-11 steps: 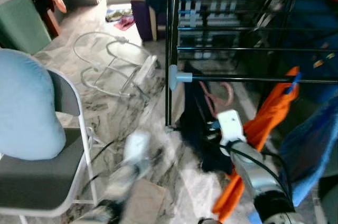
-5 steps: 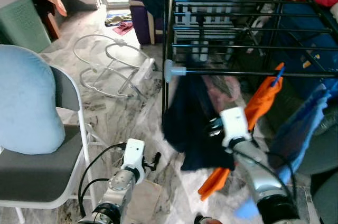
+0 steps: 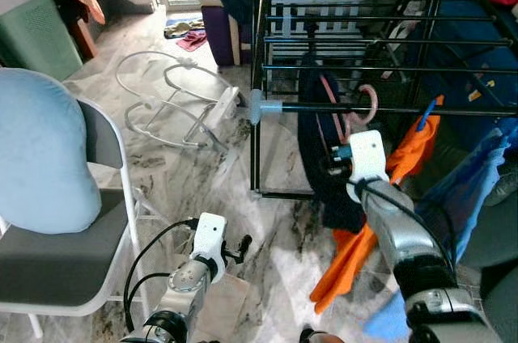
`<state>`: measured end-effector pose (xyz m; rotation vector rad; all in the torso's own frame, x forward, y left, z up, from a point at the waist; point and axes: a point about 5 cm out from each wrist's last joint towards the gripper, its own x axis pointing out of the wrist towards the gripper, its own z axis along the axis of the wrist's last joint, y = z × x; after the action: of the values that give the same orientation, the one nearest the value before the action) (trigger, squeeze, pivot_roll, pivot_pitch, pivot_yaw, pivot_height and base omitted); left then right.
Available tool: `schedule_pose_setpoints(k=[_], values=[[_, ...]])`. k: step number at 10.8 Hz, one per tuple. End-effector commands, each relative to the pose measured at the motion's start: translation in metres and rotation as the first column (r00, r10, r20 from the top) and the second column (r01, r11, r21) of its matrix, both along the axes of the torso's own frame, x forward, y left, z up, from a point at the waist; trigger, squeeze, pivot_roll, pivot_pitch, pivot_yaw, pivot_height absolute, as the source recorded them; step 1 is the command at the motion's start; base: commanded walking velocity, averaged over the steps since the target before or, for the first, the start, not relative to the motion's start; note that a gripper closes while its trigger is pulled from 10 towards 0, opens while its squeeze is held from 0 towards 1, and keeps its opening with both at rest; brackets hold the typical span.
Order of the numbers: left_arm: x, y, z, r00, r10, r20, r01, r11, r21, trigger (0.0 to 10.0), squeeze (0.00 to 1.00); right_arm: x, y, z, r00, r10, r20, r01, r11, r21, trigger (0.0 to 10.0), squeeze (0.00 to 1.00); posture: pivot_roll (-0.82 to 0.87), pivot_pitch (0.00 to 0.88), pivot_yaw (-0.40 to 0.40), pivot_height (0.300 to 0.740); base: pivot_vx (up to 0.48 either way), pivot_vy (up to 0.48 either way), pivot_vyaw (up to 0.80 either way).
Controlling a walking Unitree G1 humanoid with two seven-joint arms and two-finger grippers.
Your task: Hang hanger
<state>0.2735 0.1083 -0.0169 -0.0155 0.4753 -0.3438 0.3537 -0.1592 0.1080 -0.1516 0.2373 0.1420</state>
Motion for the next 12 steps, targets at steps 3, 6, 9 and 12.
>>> schedule_pose_setpoints(k=[3,6,9,12], values=[[-0.003,0.004,-0.003,1.000,0.011,-0.015,-0.011,1.000,0.005,10.0,0.00,0.014,0.018,0.018,0.998,0.055,0.008,-0.056,0.996,0.074,10.0,0.00,-0.20,0.114,0.044,0.740,0.000,0.000,0.00],[-0.007,0.008,-0.007,1.000,0.009,-0.027,-0.009,1.000,0.021,10.0,0.00,0.016,0.026,0.009,0.996,0.079,-0.045,-0.073,0.990,0.123,10.0,0.00,-0.19,0.132,0.048,0.740,0.000,0.000,0.00],[-0.010,0.011,-0.009,0.999,0.008,-0.035,-0.007,0.999,0.034,10.0,0.00,0.018,0.031,0.005,0.993,0.081,-0.088,-0.066,0.985,0.157,10.0,0.00,-0.18,0.148,0.053,0.740,0.000,0.000,0.00],[-0.011,0.015,-0.011,0.999,0.014,-0.040,-0.013,0.999,0.042,10.0,0.00,0.016,0.038,-0.003,0.989,0.103,-0.106,-0.082,0.979,0.184,10.0,0.00,-0.16,0.152,0.055,0.740,0.000,0.000,0.00]])
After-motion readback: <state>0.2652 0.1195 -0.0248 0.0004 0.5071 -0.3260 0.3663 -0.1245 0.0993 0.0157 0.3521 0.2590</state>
